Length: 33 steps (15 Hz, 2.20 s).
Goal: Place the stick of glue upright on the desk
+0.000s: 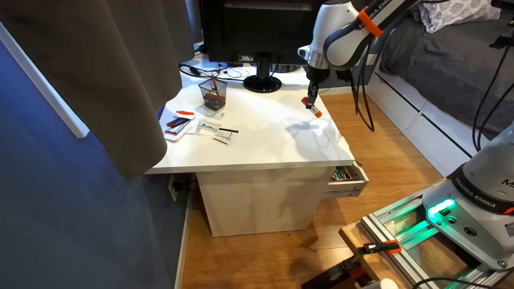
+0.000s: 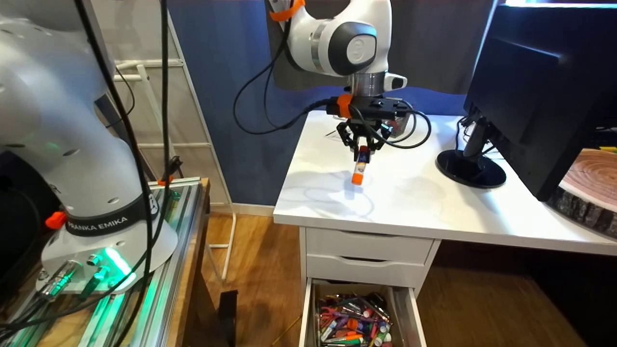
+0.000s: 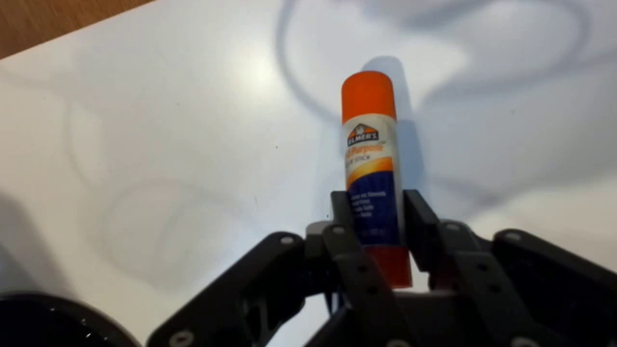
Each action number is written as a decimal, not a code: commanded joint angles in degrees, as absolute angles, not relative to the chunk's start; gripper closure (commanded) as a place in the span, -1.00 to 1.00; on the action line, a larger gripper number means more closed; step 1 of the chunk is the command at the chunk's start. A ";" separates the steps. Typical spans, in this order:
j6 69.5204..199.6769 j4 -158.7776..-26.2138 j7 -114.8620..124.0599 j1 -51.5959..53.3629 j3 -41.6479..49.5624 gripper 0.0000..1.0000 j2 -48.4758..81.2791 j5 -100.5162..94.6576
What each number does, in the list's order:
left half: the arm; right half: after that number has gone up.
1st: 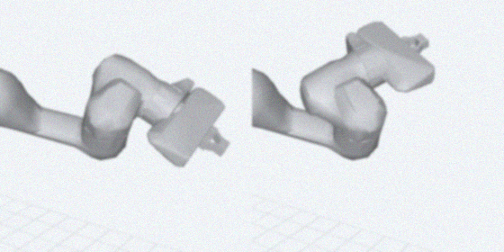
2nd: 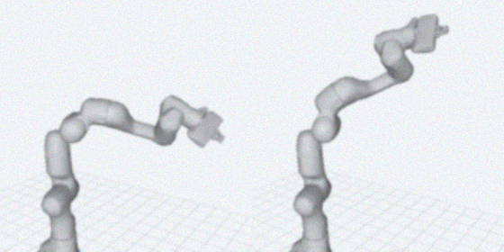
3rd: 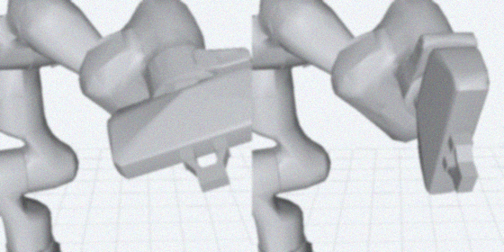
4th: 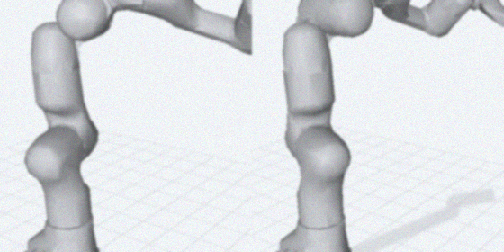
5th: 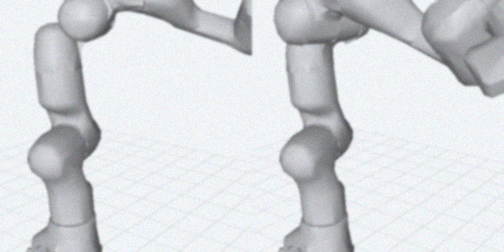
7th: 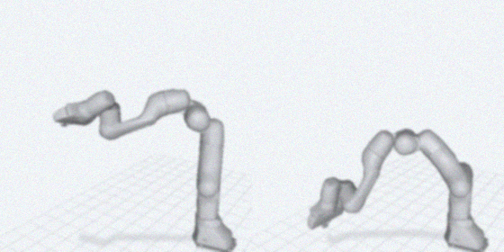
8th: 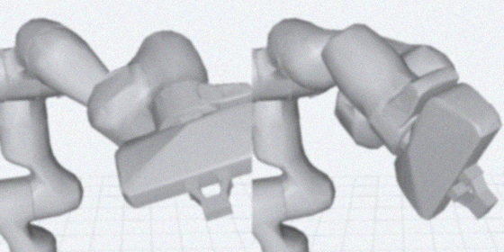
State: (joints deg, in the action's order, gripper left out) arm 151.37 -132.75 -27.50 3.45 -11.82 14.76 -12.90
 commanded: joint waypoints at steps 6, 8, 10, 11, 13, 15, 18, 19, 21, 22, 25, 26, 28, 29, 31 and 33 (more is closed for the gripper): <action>163.89 -136.83 -34.50 -1.19 -15.45 0.38 13.12 1.60; 164.14 -137.02 -34.50 -1.22 -15.68 0.38 13.05 1.91; 164.16 -137.05 -34.50 -1.22 -15.75 0.38 13.04 1.95; 164.16 -137.05 -34.50 -1.22 -15.75 0.38 13.04 1.95; 164.34 -137.10 -36.49 -2.25 -17.28 0.85 13.15 4.13; 165.45 -137.27 -36.17 -2.22 -17.21 0.85 13.50 4.00; 166.28 -137.20 -38.16 -3.58 -18.98 0.85 14.26 6.94; 166.87 -137.25 -38.84 -3.96 -19.60 0.85 14.42 7.98; 168.69 -137.28 -41.04 -5.32 -21.69 0.85 14.94 10.74; 169.60 -137.17 -42.44 -6.40 -23.15 0.85 15.35 12.24; 172.07 -136.95 -46.51 -9.86 -27.43 0.85 16.57 16.18; 172.76 -136.87 -47.72 -11.08 -28.86 0.85 16.99 17.22; 173.79 -136.70 -50.09 -13.66 -31.72 0.85 17.88 18.79; 174.16 -136.67 -51.06 -14.93 -33.08 0.85 18.25 19.37; 175.14 -136.59 -52.52 -17.24 -35.40 0.85 19.25 19.76; 176.24 -136.46 -54.29 -19.91 -38.12 0.85 20.58 20.07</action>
